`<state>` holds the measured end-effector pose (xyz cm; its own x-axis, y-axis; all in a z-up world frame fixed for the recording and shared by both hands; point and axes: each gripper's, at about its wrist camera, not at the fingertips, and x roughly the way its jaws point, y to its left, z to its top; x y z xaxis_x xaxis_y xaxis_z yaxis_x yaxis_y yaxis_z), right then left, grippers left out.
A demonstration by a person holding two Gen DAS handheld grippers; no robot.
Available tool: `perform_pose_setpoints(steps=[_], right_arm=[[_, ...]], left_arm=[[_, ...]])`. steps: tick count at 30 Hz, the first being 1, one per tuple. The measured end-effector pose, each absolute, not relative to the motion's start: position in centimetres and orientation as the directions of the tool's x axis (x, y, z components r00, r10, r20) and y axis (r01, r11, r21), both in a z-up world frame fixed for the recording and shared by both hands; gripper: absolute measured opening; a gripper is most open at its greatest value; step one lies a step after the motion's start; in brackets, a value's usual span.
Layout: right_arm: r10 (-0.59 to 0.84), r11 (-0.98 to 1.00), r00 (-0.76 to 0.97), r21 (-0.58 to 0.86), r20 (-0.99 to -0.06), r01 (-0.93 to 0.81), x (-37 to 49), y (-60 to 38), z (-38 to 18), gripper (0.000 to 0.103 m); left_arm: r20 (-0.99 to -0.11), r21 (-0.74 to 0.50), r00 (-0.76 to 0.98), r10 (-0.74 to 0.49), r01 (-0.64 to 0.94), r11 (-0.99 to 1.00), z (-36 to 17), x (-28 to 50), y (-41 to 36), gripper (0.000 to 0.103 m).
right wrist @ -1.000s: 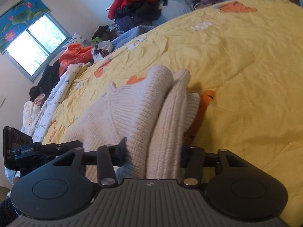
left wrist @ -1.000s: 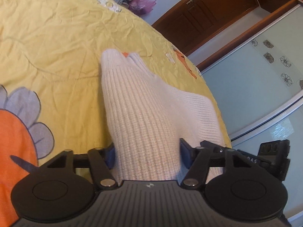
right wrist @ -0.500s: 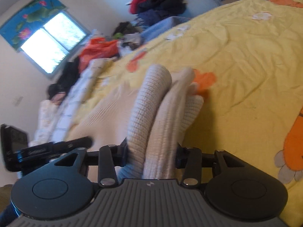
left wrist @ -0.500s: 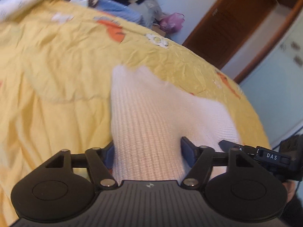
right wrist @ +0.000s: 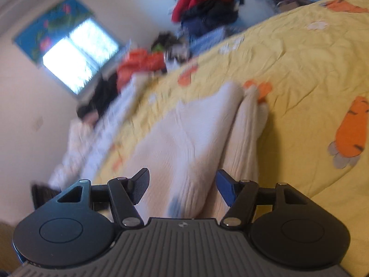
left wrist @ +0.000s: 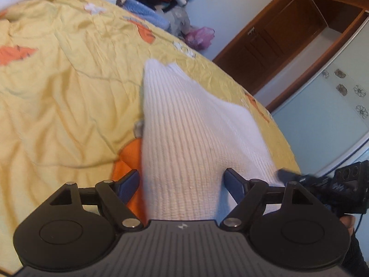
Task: Fold small clothes
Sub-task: 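Open the right tool and hold both tools above the folded sweater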
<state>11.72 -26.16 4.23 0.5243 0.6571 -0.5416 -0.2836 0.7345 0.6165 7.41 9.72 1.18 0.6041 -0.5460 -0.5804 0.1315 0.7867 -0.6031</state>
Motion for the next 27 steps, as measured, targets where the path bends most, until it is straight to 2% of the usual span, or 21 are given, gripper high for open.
perform_pose_setpoints(steps=[1, 2, 3, 5, 7, 9, 10, 11, 14, 18, 21, 26, 27], right_arm=[[0.631, 0.766, 0.513, 0.572, -0.582, -0.293, 11.8, -25.1, 3.7, 0.044], [0.617, 0.781, 0.506, 0.547, -0.602, -0.301, 11.8, -24.5, 3.1, 0.031], [0.624, 0.776, 0.492, 0.556, -0.607, -0.298, 11.9, -24.3, 2.8, 0.024], [0.648, 0.755, 0.503, 0.574, -0.572, -0.319, 11.2, -24.7, 3.9, 0.02], [0.639, 0.761, 0.541, 0.552, -0.547, -0.341, 9.7, -25.7, 5.5, 0.018], [0.609, 0.783, 0.547, 0.543, -0.574, -0.302, 9.3, -27.1, 4.2, 0.016], [0.618, 0.771, 0.52, 0.583, -0.59, -0.254, 9.7, -27.9, 2.1, 0.017], [0.652, 0.729, 0.522, 0.644, -0.549, -0.233, 9.6, -28.7, 1.0, 0.018], [0.67, 0.697, 0.531, 0.686, -0.518, -0.21, 9.7, -29.1, 1.5, 0.034], [0.64, 0.722, 0.584, 0.651, -0.5, -0.234, 11.0, -29.7, 4.5, 0.064], [0.621, 0.717, 0.627, 0.663, -0.47, -0.213, 14.0, -30.3, 6.0, 0.065], [0.564, 0.771, 0.584, 0.626, -0.584, -0.118, 19.6, -28.6, 3.6, 0.065], [0.558, 0.781, 0.579, 0.612, -0.595, -0.123, 20.0, -28.1, 3.1, 0.053]], left_arm=[[-0.595, -0.598, 0.593, -0.542, 0.124, 0.792, 0.8, 7.8, 9.2, 0.081], [-0.606, -0.6, 0.581, -0.543, 0.113, 0.792, 0.7, 8.1, 8.8, 0.079], [-0.614, -0.59, 0.584, -0.532, 0.107, 0.8, 1.1, 8.0, 8.5, 0.073], [-0.62, -0.55, 0.591, -0.516, 0.14, 0.823, 2.2, 7.3, 8.1, 0.066], [-0.637, -0.542, 0.566, -0.523, 0.154, 0.826, 2.1, 6.9, 7.8, 0.064], [-0.662, -0.529, 0.538, -0.521, 0.157, 0.834, 1.0, 7.1, 7.4, 0.063], [-0.652, -0.531, 0.551, -0.521, 0.158, 0.832, 0.6, 7.0, 7.4, 0.063], [-0.652, -0.531, 0.552, -0.52, 0.158, 0.833, 0.6, 7.0, 7.4, 0.063], [-0.654, -0.536, 0.546, -0.524, 0.154, 0.83, 0.7, 7.1, 7.6, 0.065], [-0.646, -0.539, 0.549, -0.53, 0.163, 0.826, 0.5, 7.0, 7.7, 0.067], [-0.637, -0.52, 0.571, -0.517, 0.177, 0.836, 0.5, 6.7, 7.2, 0.071], [-0.646, -0.496, 0.579, -0.497, 0.177, 0.85, 0.7, 6.5, 6.6, 0.073], [-0.648, -0.497, 0.576, -0.498, 0.175, 0.85, 0.7, 6.5, 6.7, 0.073]])
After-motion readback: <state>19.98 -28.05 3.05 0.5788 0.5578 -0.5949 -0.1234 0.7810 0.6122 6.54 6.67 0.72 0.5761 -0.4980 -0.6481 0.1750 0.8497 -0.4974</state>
